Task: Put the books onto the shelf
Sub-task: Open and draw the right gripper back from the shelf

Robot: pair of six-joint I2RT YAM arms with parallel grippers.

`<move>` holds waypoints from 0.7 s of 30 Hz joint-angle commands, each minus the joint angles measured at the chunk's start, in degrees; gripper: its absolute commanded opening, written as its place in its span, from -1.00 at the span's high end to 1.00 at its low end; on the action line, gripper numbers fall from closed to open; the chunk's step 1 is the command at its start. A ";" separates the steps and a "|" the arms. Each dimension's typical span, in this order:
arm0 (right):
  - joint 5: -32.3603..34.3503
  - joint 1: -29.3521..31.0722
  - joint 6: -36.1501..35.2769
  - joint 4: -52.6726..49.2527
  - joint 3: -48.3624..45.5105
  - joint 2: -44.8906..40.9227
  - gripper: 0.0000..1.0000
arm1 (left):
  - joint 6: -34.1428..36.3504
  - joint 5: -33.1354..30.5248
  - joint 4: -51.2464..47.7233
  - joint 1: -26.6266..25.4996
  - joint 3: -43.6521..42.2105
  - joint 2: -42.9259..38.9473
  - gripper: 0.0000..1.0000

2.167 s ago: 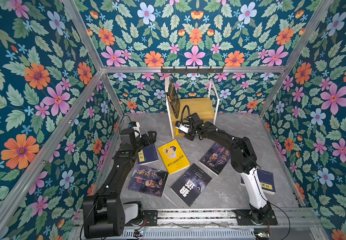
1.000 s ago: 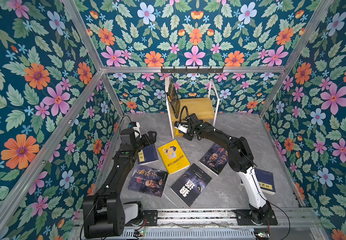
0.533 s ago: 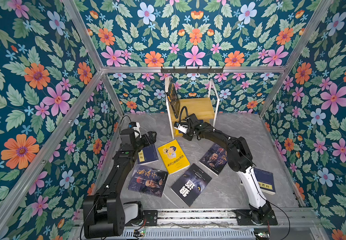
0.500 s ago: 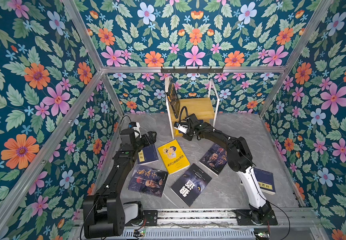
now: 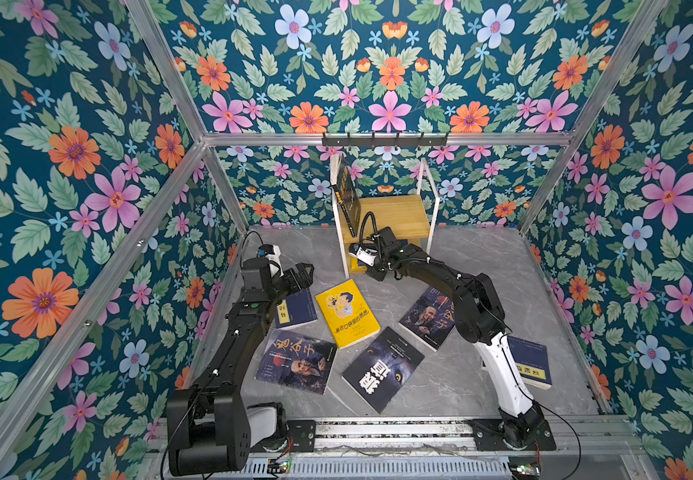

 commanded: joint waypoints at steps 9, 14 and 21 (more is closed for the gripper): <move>-3.62 1.48 2.73 0.78 -7.47 -7.94 0.99 | -0.34 0.27 1.24 0.12 -0.50 -0.10 -0.99; -3.61 3.07 11.95 4.45 -19.70 -17.83 0.70 | -7.39 -0.18 1.71 -0.25 -4.20 -0.55 -0.91; -2.73 4.90 35.05 8.25 -33.07 -29.13 0.28 | -18.61 0.65 5.03 -1.59 -11.47 1.64 -0.84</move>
